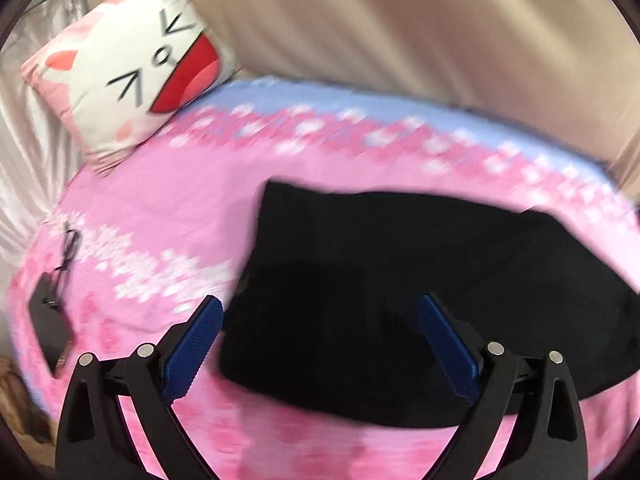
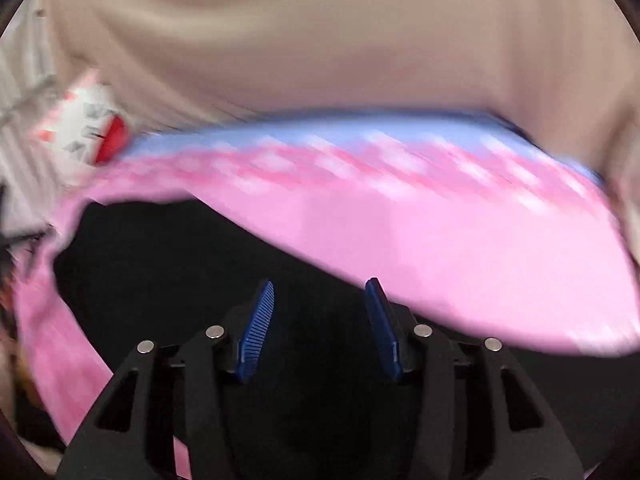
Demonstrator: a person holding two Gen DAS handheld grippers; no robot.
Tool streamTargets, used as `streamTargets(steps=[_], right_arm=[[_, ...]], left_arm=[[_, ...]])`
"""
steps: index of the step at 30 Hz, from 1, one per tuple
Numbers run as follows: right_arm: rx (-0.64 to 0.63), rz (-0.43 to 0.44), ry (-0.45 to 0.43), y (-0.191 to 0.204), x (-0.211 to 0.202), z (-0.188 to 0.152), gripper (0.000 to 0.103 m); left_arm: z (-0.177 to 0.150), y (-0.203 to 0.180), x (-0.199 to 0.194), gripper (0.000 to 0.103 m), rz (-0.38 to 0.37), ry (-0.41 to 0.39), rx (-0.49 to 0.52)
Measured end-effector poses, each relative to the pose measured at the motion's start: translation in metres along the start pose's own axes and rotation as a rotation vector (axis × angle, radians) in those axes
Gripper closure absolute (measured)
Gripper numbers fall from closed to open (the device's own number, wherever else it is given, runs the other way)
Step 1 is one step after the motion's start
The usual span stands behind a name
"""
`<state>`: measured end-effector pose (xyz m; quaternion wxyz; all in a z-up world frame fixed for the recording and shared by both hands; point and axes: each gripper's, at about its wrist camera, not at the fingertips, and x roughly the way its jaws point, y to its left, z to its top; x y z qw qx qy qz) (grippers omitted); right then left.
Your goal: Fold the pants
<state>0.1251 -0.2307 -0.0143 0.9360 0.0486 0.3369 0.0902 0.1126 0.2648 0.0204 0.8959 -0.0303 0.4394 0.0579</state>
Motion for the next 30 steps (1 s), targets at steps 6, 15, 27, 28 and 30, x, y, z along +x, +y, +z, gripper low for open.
streamTargets(steps=[6,15,27,28,30], right_arm=[[0.282,-0.344,0.01,-0.168,-0.073,-0.087,0.055],[0.276,-0.338,0.068,-0.266,-0.064,-0.083,0.077],[0.229,-0.375,-0.026,-0.277,-0.074,-0.068,0.076],[0.241,-0.356,-0.071,-0.27,-0.086,-0.067,0.074],[0.232,-0.307,-0.089,-0.254,-0.094,-0.061,0.074]], left_arm=[[-0.007,-0.095,0.012,0.006,0.013,0.034,0.123],[-0.028,-0.183,0.038,0.006,-0.038,0.116,0.163],[-0.033,-0.204,0.062,0.006,0.039,0.184,0.184],[-0.031,-0.2,0.061,0.006,0.023,0.18,0.168],[-0.022,-0.193,0.059,0.006,0.018,0.155,0.142]])
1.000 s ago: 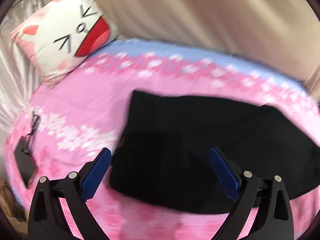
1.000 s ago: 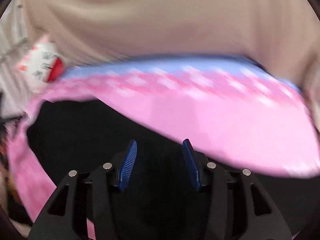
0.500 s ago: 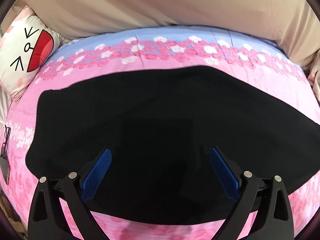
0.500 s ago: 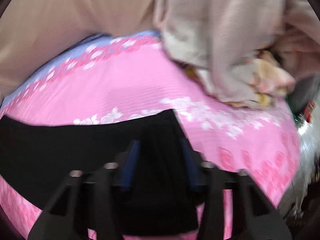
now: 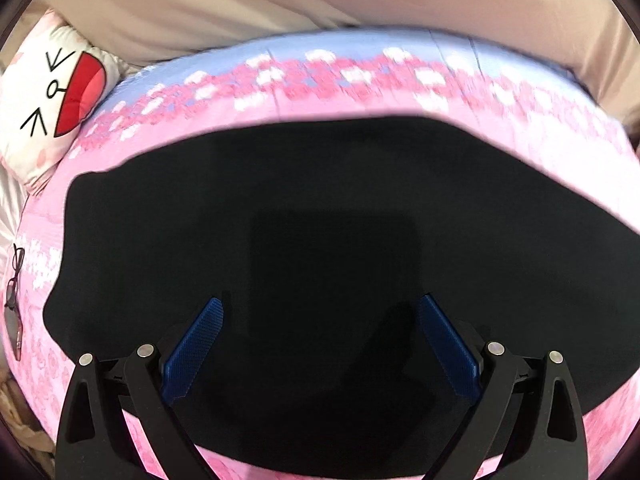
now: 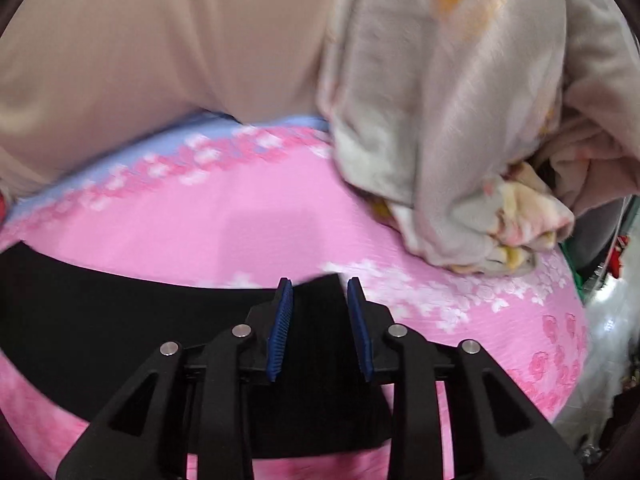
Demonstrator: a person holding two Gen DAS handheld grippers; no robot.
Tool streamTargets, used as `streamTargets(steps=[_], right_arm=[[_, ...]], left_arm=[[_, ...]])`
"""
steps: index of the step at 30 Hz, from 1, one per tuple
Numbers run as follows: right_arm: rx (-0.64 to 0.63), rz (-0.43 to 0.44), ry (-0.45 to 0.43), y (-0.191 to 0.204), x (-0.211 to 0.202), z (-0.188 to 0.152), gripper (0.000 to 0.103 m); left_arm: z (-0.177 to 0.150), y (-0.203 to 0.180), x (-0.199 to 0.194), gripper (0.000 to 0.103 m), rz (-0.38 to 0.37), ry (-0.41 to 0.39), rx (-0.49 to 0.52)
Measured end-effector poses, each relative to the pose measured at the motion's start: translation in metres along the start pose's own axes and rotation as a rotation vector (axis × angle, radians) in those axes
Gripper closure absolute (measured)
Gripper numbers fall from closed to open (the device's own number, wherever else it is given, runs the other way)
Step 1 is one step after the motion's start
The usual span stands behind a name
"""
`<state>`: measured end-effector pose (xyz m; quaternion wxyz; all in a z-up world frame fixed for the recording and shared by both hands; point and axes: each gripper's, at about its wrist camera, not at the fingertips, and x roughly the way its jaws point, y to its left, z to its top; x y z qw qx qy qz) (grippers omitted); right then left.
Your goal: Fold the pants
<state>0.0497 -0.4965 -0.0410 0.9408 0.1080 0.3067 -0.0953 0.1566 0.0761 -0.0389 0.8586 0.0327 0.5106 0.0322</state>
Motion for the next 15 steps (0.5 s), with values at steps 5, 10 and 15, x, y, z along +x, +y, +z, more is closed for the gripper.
streamTargets(steps=[5,10,15], right_arm=[[-0.101,0.079,0.092,0.048,0.024,-0.01,0.076],[0.079,0.041,0.128,0.012,0.04,-0.016,0.076],[0.133,-0.097,0.0,-0.022,-0.029,-0.028,0.024]], left_arm=[[0.044,0.027,0.009,0.006,0.035,-0.067,-0.051],[0.063,0.074,0.058,0.005,0.025,0.036,-0.155],[0.045,0.089,0.002,0.006,-0.002,-0.076,-0.209]])
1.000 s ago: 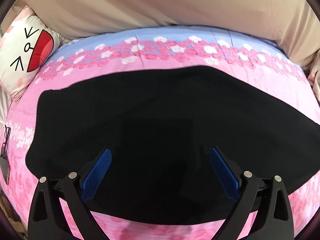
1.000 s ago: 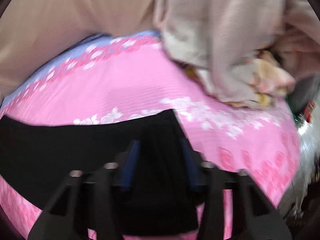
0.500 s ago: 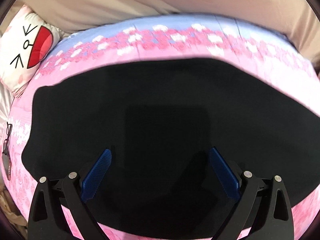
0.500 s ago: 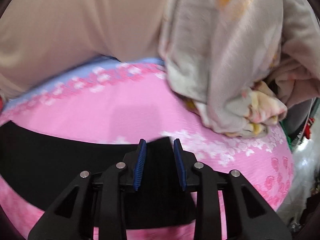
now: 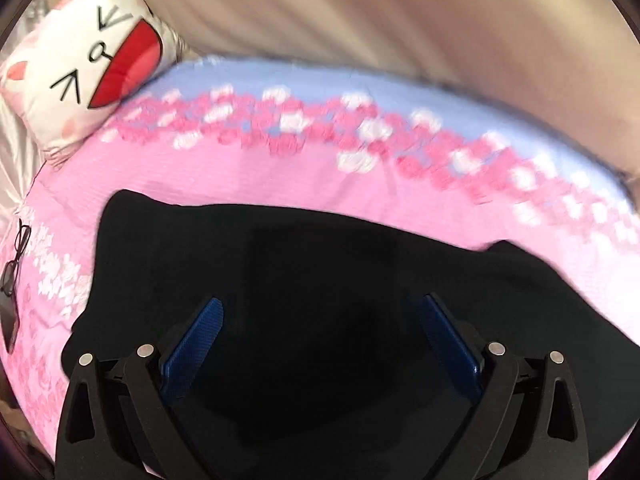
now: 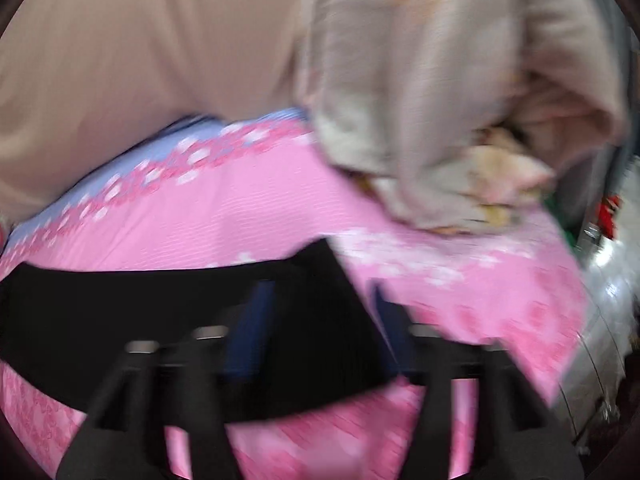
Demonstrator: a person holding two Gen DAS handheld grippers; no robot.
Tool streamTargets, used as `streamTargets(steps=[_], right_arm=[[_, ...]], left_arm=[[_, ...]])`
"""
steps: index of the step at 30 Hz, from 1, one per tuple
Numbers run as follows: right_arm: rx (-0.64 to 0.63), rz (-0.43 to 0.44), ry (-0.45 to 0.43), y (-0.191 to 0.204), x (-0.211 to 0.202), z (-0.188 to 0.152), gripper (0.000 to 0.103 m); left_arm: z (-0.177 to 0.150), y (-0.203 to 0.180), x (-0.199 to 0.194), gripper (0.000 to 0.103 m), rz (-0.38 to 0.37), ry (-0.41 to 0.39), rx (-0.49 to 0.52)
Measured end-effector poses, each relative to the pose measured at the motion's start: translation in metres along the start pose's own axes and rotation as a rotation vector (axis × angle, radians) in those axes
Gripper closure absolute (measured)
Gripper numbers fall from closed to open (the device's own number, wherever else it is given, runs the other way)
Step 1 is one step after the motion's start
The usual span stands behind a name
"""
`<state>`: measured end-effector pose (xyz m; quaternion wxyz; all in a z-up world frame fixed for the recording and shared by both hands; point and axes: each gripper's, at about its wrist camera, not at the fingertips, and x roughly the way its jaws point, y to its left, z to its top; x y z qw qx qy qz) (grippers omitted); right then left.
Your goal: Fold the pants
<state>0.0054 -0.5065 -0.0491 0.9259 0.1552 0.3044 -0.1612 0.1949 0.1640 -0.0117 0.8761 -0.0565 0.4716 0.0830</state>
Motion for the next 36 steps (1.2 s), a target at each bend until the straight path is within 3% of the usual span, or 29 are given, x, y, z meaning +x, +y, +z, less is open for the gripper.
streamTargets(steps=[3,7,13,16,17,18,19,21,24,28,36], right_arm=[[0.028,-0.007,-0.001,-0.022,-0.012,-0.017,0.024],[0.061,0.048,0.062,-0.03,0.0,-0.033,0.024],[0.062,0.123,0.107,-0.02,0.019,-0.042,0.025],[0.088,0.147,0.116,-0.02,0.025,-0.038,0.025],[0.098,0.157,0.117,-0.022,0.028,-0.036,0.028],[0.11,0.158,0.118,-0.023,0.029,-0.035,0.041],[0.126,0.163,0.123,-0.026,0.032,-0.034,0.048],[0.169,0.194,0.126,-0.032,0.035,-0.032,0.077],[0.19,0.219,0.115,-0.026,0.033,-0.029,0.084],[0.175,0.295,0.044,0.007,0.003,-0.011,0.085],[-0.048,0.458,-0.02,0.154,-0.043,0.028,0.085]], left_arm=[[-0.02,-0.01,-0.033,0.006,-0.048,-0.052,0.014],[-0.05,-0.044,-0.055,0.006,-0.029,-0.095,0.107],[-0.086,-0.086,-0.062,0.006,-0.086,-0.063,0.204],[-0.099,-0.101,-0.065,0.006,-0.076,-0.061,0.245],[-0.102,-0.105,-0.066,0.006,-0.076,-0.062,0.254],[-0.103,-0.107,-0.066,0.006,-0.08,-0.06,0.261],[-0.105,-0.11,-0.067,0.006,-0.086,-0.058,0.264],[-0.107,-0.114,-0.068,0.006,-0.095,-0.057,0.27],[-0.11,-0.116,-0.072,0.006,-0.078,-0.07,0.292],[-0.114,-0.113,-0.076,0.006,-0.017,-0.107,0.335],[-0.108,-0.077,-0.071,0.006,0.038,-0.141,0.321]])
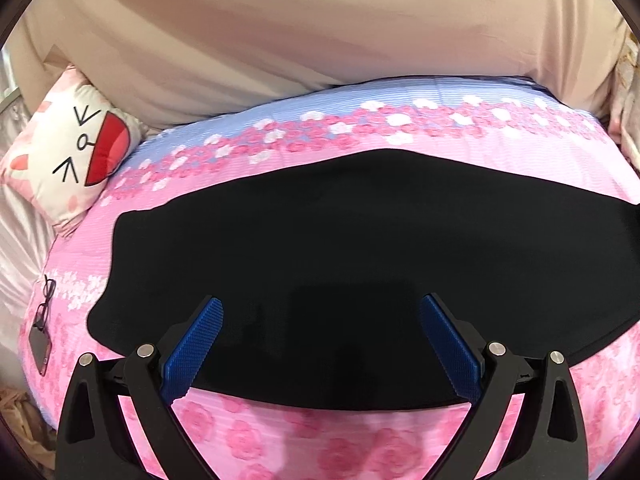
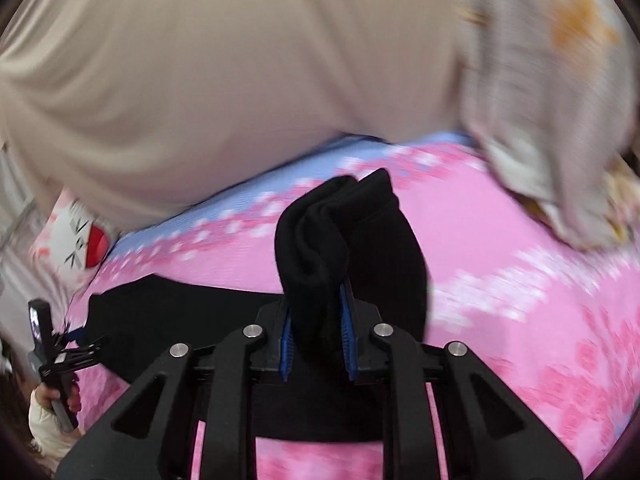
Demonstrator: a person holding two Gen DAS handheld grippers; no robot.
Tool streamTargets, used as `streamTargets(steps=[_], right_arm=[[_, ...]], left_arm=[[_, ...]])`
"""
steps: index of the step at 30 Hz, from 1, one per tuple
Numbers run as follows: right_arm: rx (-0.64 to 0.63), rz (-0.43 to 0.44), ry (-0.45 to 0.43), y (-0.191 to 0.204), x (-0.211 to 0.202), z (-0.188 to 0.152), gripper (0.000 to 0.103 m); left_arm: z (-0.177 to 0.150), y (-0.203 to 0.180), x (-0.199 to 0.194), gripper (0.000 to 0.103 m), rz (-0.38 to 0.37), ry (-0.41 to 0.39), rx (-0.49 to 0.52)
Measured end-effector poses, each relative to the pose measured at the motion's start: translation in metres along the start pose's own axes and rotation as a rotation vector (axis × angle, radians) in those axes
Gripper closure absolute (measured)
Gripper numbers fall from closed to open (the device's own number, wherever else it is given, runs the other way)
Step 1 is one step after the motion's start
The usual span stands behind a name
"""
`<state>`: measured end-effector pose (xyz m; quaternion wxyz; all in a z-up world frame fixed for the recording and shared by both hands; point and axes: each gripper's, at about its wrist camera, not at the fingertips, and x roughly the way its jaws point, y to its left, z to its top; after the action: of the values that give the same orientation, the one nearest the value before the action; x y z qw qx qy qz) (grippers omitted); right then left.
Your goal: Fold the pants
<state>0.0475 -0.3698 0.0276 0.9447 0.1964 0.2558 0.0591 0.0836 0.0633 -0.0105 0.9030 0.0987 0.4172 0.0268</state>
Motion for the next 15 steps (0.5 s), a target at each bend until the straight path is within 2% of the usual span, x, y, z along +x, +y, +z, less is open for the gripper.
streamTargets(steps=[1,5,9,13,15], right_arm=[[-0.031,0.02,0.008,0.022,0.009,0.004,0.085],[-0.1,0.023,0.019,0.068,0.032,0.007,0.085],[-0.078,0.012,0.024,0.073,0.039,0.007,0.085],[-0.037,0.001,0.005,0.068,0.028,0.012,0.085],[-0.058,0.003,-0.006,0.079,0.023,0.017,0.085]], left_arm=[[0.0,0.006,0.0,0.006,0.006,-0.007,0.002],[-0.003,0.025,-0.004,0.006,0.012,-0.033,0.012],[-0.009,0.041,-0.007,0.006,0.024,-0.045,0.004],[-0.015,0.059,0.0,0.006,0.037,-0.031,-0.021],[-0.018,0.066,0.005,0.005,0.045,-0.02,-0.037]])
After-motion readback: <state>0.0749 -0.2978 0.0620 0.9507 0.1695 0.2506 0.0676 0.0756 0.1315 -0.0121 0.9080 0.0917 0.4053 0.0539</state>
